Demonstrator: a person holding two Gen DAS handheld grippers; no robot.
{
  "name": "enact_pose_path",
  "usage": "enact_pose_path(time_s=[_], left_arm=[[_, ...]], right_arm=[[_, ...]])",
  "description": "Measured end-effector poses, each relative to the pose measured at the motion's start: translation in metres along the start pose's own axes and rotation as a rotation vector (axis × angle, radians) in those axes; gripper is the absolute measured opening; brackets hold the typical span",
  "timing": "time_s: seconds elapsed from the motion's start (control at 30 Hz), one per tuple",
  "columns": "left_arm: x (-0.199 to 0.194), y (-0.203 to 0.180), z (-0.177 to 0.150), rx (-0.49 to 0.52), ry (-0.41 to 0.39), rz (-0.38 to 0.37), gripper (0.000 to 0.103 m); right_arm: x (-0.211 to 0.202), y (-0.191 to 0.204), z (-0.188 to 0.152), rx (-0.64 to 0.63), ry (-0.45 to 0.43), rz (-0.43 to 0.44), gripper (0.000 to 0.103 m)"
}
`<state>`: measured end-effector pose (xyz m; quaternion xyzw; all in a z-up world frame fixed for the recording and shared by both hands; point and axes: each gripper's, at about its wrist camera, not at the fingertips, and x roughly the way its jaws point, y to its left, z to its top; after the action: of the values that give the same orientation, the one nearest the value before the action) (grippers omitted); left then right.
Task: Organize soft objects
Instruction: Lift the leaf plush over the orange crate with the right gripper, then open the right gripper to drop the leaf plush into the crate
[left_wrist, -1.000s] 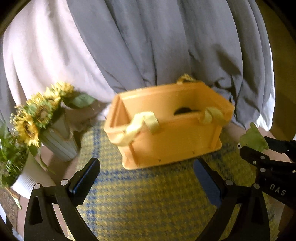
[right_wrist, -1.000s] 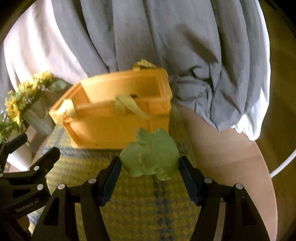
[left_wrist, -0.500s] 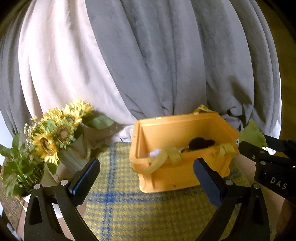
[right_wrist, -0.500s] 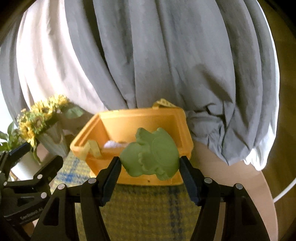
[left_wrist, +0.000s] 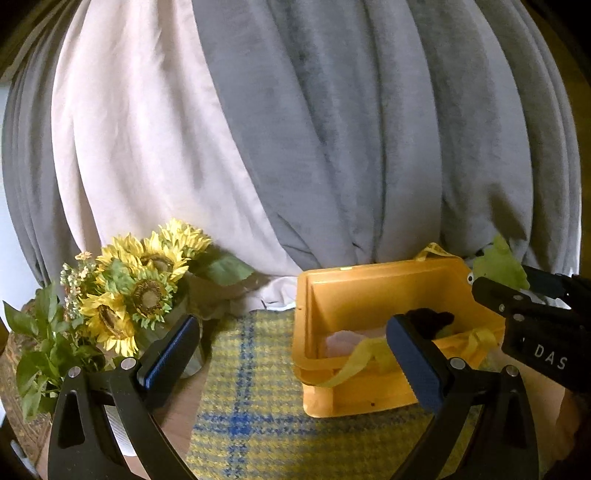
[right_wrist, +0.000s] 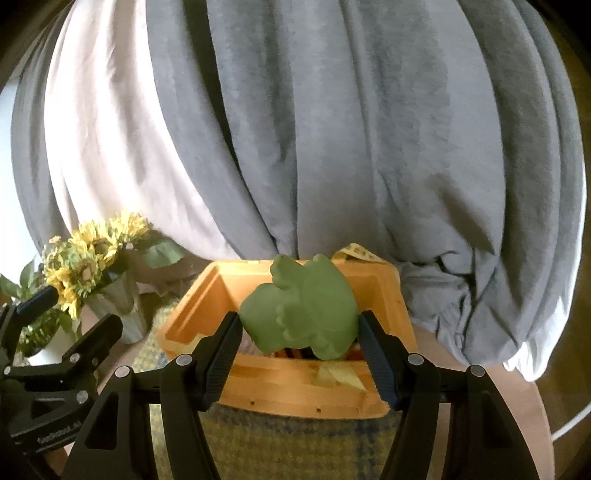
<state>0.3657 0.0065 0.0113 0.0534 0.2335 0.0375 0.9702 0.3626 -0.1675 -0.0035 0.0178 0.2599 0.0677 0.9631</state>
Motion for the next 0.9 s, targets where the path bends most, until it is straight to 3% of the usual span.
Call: enact_pose_path(time_s=[0.57, 0.73, 0.9], left_arm=[[0.053, 0.029, 0.005, -0.026, 0.040, 0.081, 0.103], [0.067, 0.030, 0.001, -0.030, 0.067, 0.088, 0.103], [0.068, 0.029, -0.001, -0.034, 0.076, 0.082, 0.103]], right_arm=[[0.070, 0.027, 0.021, -0.050, 0.044, 0.052, 0.065], [0.092, 0.027, 0.021, -0.046, 0.067, 0.034, 0.076], [0.095, 0.024, 0.021, -0.047, 0.067, 0.024, 0.076]])
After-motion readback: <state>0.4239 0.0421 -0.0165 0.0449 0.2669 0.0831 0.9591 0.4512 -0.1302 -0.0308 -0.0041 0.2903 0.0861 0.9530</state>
